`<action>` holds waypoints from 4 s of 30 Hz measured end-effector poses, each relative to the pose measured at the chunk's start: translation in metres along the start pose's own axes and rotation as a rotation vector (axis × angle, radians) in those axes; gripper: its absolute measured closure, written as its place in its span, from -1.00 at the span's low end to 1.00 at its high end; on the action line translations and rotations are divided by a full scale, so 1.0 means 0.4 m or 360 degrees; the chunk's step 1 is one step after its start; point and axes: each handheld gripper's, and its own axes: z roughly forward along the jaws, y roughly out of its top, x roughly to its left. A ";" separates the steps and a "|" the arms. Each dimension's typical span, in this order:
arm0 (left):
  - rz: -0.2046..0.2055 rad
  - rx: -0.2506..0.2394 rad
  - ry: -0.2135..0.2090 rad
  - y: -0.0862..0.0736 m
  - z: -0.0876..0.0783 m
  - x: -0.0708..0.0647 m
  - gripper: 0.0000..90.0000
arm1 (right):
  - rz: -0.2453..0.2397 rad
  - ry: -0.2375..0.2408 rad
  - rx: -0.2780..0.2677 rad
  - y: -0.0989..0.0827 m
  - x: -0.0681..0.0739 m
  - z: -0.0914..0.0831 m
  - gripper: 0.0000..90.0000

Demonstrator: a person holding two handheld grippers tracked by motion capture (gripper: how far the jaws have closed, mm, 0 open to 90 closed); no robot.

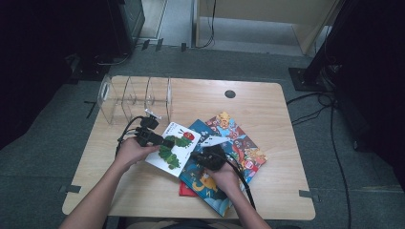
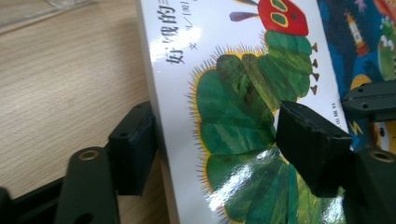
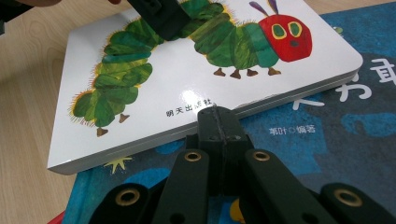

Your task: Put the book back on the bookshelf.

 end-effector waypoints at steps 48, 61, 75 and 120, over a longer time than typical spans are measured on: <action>0.0208 0.0180 0.0088 0.117 -0.150 -0.168 0.74 | -0.0331 -0.0095 0.0025 -0.018 0.041 -0.011 -0.05; 0.0197 0.0181 0.0239 0.116 -0.196 -0.151 0.74 | -0.0353 -0.0096 0.0045 -0.018 0.043 -0.008 -0.32; 0.0117 0.0180 0.0323 0.096 -0.230 -0.121 0.74 | -0.0366 -0.0074 0.0059 -0.017 0.044 -0.006 -0.45; -0.0394 0.0090 0.0489 0.142 -0.228 -0.057 0.73 | -0.0373 -0.0055 0.0072 -0.017 0.044 -0.005 -0.51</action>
